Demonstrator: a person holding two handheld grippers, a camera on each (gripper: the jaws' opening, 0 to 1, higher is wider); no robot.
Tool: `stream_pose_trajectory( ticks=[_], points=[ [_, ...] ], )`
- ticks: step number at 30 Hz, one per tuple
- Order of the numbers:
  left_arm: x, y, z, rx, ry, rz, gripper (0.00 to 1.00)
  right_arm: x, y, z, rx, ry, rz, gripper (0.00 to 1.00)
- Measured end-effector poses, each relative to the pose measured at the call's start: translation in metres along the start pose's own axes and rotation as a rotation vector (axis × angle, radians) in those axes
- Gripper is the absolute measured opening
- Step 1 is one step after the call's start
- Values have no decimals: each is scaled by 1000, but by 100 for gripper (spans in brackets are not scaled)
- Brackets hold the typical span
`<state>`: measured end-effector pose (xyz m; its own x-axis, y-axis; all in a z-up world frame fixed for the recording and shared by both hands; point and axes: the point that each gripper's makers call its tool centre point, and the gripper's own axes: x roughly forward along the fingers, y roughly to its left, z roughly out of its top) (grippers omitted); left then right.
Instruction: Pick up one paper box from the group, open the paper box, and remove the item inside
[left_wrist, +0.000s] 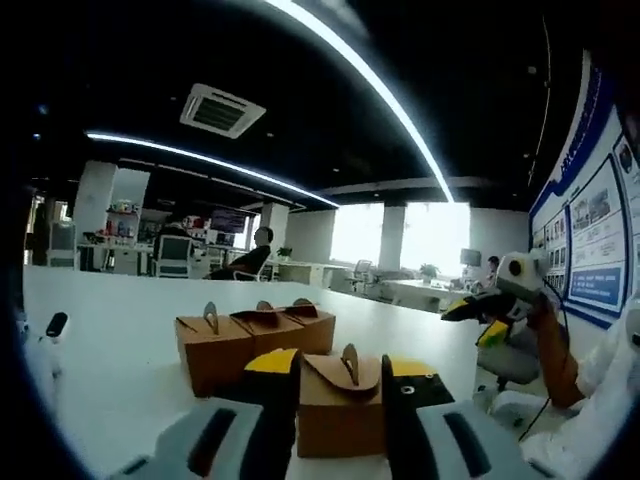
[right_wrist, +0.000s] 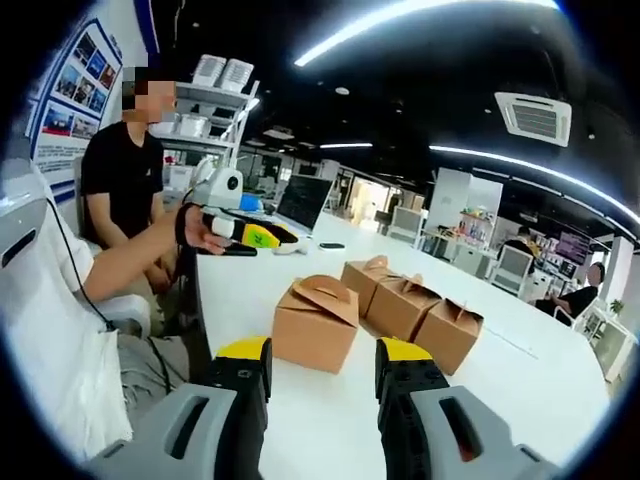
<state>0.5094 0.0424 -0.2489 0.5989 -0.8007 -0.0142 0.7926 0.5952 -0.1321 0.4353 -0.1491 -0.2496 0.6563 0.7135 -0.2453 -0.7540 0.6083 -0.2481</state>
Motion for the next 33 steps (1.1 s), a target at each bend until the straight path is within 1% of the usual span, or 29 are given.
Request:
stream_pose_trajectory(
  ticks=[1,3,5,6,8,10,12,14,17,19,21,22,23,26,30,33],
  points=[
    [-3,3,-1,-8,-11,-3,37,1,1,0,3,0,5,42],
    [-9,7,-1,-52,-41,-8,38,4,3,-1,8,0,11,42],
    [-13,11,-5,-61,-50,-18,38,8,5,-3,12,5,21,42],
    [-12,14,-5,-75,-40,-11,38,9,6,-3,15,7,26,42],
    [-13,14,-6,-66,-35,-4,38,10,10,-2,12,6,37,42],
    [-12,12,-6,-60,-35,-16,39,9,13,-1,9,1,50,42],
    [-10,11,-7,-58,-33,-18,45,9,13,0,18,-8,56,42],
    [-7,13,-9,-57,-31,-15,48,9,12,1,20,-11,56,42],
    [-3,9,-15,-46,-4,-34,48,10,12,1,23,-10,52,42],
    [-1,9,-22,-17,28,-29,48,10,14,0,24,-9,58,42],
    [1,11,-28,0,55,-7,48,11,18,-2,25,-6,70,42],
    [1,20,-32,15,73,43,48,12,19,-3,22,-2,74,42],
    [2,22,-34,31,82,53,47,13,19,-3,20,0,76,42],
    [4,20,-39,29,97,39,47,14,19,-3,25,-4,80,42],
    [9,19,-42,17,94,28,47,19,19,-9,37,7,82,42],
    [14,15,-51,10,113,11,47,24,23,-13,42,22,92,42]
  ],
)
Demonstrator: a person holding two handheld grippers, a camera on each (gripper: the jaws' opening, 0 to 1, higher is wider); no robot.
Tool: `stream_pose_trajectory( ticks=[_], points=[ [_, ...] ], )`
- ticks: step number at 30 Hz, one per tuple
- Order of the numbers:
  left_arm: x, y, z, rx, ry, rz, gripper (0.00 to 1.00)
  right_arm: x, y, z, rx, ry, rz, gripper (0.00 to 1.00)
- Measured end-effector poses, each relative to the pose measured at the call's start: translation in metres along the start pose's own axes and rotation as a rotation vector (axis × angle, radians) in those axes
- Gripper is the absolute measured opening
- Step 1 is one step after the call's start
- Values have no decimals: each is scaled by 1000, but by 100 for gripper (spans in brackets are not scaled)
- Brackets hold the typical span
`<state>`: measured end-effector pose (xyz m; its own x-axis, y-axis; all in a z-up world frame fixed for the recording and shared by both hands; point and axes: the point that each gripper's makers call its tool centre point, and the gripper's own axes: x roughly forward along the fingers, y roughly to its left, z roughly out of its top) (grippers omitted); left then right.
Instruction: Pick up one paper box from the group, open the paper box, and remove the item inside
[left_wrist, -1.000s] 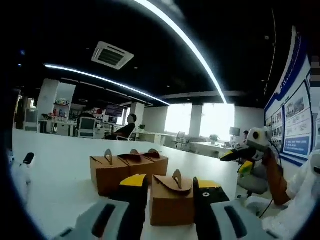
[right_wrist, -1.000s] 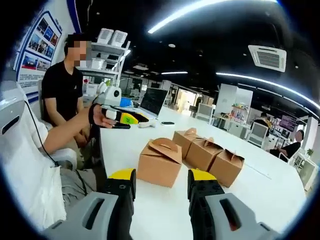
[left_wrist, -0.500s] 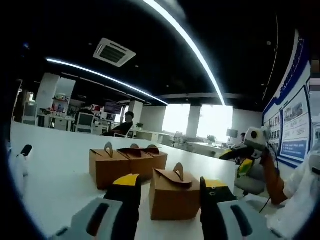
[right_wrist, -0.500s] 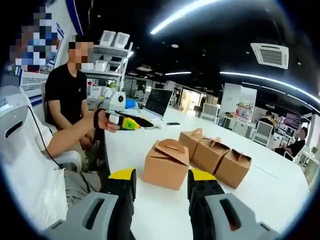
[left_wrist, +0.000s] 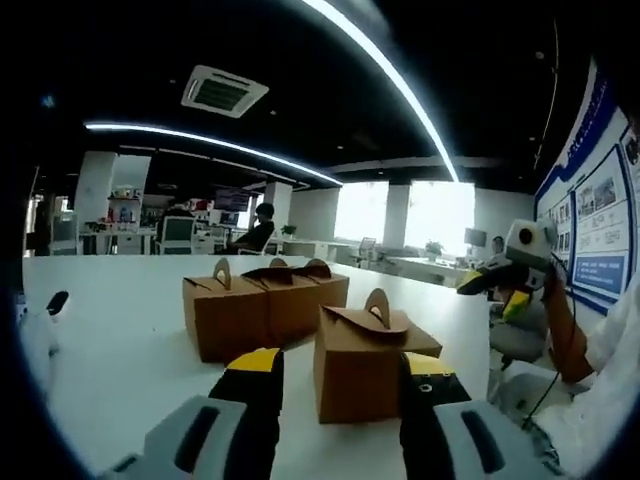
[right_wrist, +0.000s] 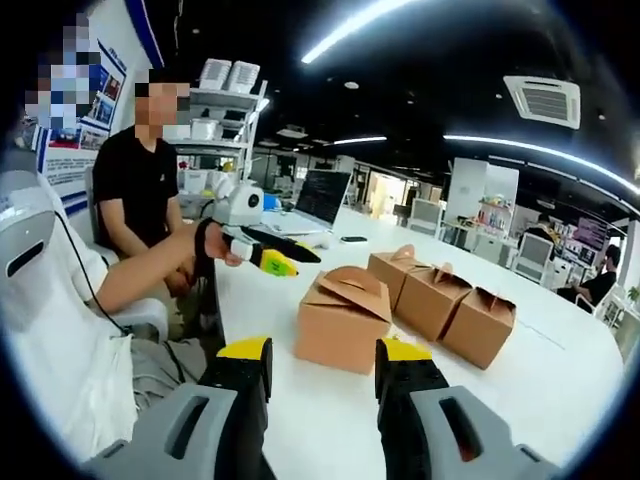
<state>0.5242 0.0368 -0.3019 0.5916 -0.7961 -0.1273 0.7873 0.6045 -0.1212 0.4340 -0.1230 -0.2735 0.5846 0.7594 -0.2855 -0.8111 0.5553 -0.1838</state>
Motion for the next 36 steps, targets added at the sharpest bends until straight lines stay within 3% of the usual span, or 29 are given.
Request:
stream_pose_trajectory(
  ticks=[26,36],
  points=[
    [16,-21,-14,-3,55,-37,40,16,1,-9,35,14,8,42],
    [15,-30,-16,-7,72,-63,29,20,2,-13,31,28,13,42]
  ],
)
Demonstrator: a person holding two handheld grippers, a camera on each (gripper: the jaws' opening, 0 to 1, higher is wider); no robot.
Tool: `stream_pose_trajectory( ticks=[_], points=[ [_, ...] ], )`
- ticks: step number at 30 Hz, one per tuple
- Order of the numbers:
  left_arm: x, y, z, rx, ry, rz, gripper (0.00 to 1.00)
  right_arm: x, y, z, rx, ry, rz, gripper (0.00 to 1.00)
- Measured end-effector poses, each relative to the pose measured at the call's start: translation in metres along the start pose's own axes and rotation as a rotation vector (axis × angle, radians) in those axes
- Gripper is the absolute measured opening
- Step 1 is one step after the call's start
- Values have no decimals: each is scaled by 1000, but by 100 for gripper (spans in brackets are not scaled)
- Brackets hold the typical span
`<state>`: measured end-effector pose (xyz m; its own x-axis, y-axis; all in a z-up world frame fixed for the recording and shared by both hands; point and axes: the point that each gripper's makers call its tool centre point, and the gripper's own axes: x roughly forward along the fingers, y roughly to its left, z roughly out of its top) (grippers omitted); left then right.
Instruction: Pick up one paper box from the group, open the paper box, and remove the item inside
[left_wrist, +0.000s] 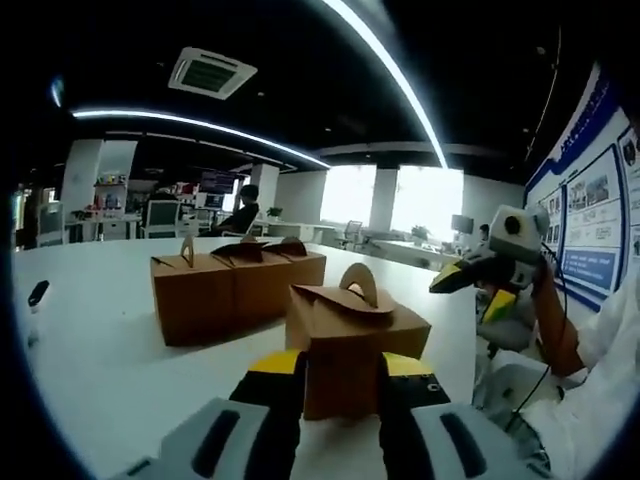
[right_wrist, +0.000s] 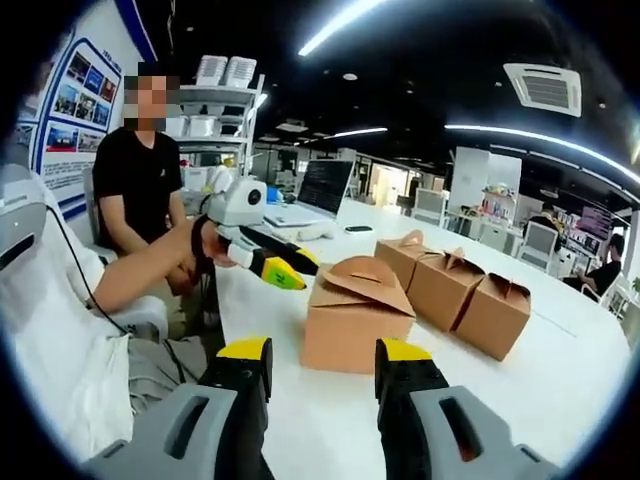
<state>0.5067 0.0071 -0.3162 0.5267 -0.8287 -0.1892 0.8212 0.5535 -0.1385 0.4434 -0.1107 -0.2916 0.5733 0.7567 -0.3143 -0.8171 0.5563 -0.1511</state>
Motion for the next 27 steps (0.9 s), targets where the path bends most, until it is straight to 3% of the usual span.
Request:
stream_pose_trajectory(
  ticks=[3,27],
  points=[
    [0,-3,-1,19,8,-5,23,1,1,-2,0,7,2,42],
    [13,-44,-11,44,64,-123,21,10,-11,-20,-3,64,-52,42]
  ],
)
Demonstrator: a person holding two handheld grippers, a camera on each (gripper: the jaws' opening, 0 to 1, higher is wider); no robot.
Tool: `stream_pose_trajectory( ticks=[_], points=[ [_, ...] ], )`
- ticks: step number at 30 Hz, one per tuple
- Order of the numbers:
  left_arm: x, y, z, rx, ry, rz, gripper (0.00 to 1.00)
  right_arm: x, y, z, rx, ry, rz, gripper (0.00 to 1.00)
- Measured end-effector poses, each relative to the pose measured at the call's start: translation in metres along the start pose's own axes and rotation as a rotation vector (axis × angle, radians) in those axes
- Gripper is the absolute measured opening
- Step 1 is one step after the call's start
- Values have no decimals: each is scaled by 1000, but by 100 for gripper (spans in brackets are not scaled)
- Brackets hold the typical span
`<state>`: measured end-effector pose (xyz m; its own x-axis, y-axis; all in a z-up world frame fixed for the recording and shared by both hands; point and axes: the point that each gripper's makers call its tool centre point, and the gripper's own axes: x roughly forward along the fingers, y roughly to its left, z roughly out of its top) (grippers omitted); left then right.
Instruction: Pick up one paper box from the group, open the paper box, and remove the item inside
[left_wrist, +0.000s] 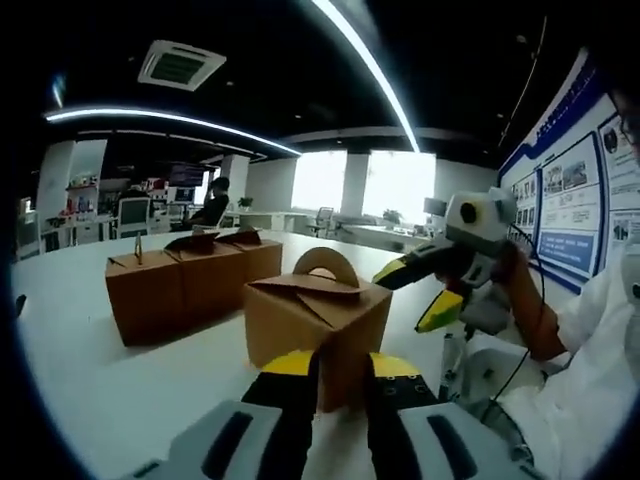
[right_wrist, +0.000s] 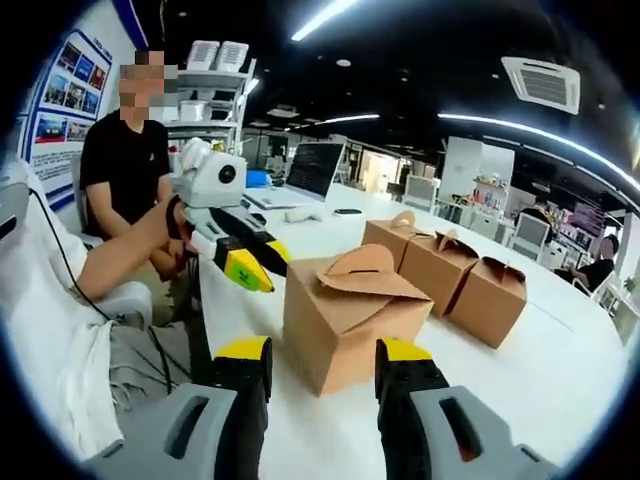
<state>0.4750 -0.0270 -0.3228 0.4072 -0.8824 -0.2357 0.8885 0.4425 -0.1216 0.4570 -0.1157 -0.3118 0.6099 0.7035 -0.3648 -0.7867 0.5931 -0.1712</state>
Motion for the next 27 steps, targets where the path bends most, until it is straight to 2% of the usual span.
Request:
stream_pose_trajectory(
  ticks=[3,4,7,15,27],
  points=[
    [0,2,-4,36,14,5,21,0,-2,-1,7,0,-5,42],
    [-1,10,-5,57,22,40,23,1,-3,-2,10,1,-6,42],
    [2,17,-7,31,14,63,32,3,-5,-5,17,4,-6,42],
    [14,9,-8,32,11,54,29,10,-8,-13,39,14,-12,41],
    [14,2,-6,20,8,53,25,17,-11,-16,46,5,-31,39]
  ],
)
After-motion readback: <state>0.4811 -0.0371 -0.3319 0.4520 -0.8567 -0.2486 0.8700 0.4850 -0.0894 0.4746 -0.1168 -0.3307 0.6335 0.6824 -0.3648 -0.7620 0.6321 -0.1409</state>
